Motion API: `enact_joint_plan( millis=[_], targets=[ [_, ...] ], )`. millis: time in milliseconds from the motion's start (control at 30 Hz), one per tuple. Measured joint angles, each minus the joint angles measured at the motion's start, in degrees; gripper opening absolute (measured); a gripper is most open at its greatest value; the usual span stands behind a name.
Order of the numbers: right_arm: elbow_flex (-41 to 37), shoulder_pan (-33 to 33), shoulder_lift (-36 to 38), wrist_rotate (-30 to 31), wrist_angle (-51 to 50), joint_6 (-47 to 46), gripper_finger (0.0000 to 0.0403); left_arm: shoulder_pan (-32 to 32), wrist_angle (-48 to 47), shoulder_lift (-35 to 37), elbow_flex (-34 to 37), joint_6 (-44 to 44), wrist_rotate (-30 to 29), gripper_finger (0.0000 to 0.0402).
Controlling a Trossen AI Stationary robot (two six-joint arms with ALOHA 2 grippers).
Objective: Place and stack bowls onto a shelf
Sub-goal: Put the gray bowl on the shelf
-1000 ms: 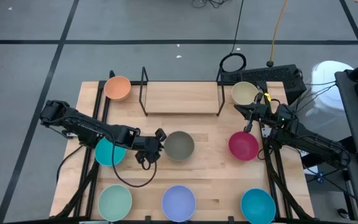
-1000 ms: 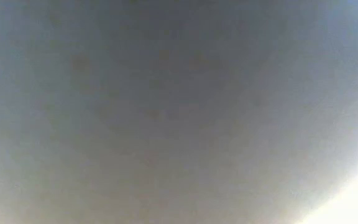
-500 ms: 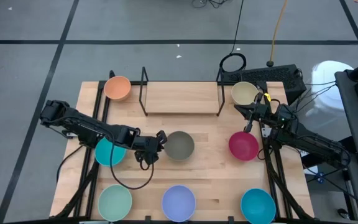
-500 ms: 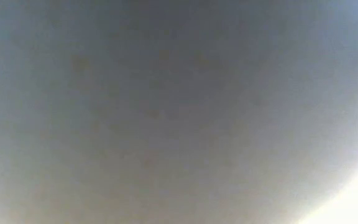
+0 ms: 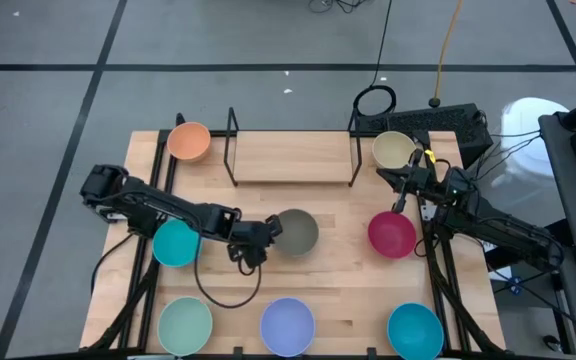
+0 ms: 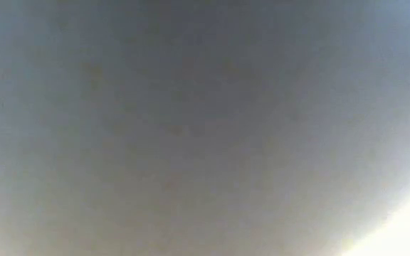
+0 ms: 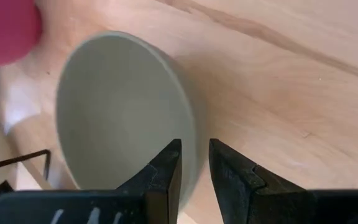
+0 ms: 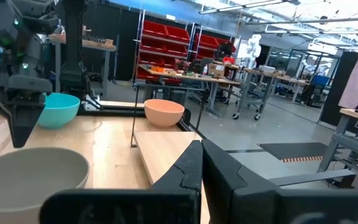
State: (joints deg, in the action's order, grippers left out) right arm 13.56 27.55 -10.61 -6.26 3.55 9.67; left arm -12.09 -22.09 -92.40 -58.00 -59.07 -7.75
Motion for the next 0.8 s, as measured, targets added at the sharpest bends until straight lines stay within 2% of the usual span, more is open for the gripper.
enact_joint_plan(
  millis=[267, 633, 800],
  targets=[
    [0.0, 0.0, 0.0, 0.0, -0.2, 0.0, 0.0, 0.6, -6.8, -4.1, -6.7, 0.7, 0.0, 0.0088],
    [0.0, 0.0, 0.0, 0.0, -0.2, 0.0, 0.0, 0.8, -6.3, -5.5, -7.1, 9.0, 0.6, 0.0088],
    [0.0, 0.0, 0.0, 0.0, -0.2, 0.0, 0.0, 0.9, -5.0, -7.5, -7.1, 9.7, 0.7, 0.0088]
  ],
)
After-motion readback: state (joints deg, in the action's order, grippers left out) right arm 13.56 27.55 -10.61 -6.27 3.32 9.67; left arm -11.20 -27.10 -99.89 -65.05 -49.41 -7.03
